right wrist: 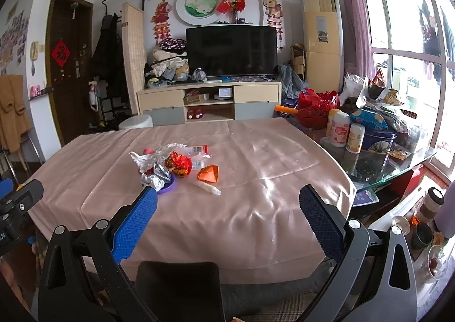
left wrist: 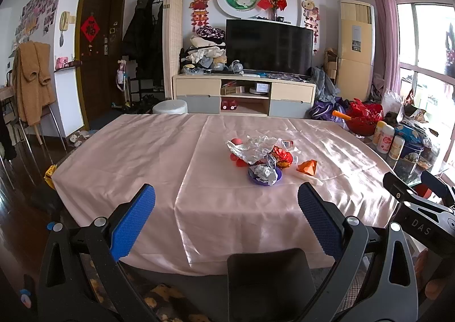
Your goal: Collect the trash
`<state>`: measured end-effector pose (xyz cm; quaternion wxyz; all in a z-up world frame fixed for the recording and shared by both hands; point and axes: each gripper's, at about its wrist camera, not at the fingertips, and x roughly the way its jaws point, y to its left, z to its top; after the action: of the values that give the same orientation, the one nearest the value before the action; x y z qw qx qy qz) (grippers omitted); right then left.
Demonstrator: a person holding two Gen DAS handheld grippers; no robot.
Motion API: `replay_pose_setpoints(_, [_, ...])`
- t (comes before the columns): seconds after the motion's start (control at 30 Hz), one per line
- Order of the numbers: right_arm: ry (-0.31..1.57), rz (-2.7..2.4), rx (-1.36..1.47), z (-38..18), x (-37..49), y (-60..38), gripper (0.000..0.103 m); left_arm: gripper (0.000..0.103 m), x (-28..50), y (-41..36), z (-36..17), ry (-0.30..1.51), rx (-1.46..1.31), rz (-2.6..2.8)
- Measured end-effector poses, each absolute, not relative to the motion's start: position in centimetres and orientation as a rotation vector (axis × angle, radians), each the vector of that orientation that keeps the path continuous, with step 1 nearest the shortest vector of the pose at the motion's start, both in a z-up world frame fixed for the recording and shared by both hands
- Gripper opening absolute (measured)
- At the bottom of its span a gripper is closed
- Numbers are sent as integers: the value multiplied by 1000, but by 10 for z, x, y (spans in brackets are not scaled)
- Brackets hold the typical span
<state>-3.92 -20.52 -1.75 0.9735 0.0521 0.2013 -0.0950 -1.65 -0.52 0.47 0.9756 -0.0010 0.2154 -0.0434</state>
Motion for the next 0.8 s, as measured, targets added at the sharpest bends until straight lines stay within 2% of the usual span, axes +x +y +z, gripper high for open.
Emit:
replay_pose_setpoints(0.33, [331, -222, 84, -19, -39, -209, 100, 95, -6, -3, 2, 440, 25, -48])
replay_pose_setpoints(0.8, [509, -172, 192, -60, 7, -236, 100, 95, 40, 21, -35, 531, 51, 17])
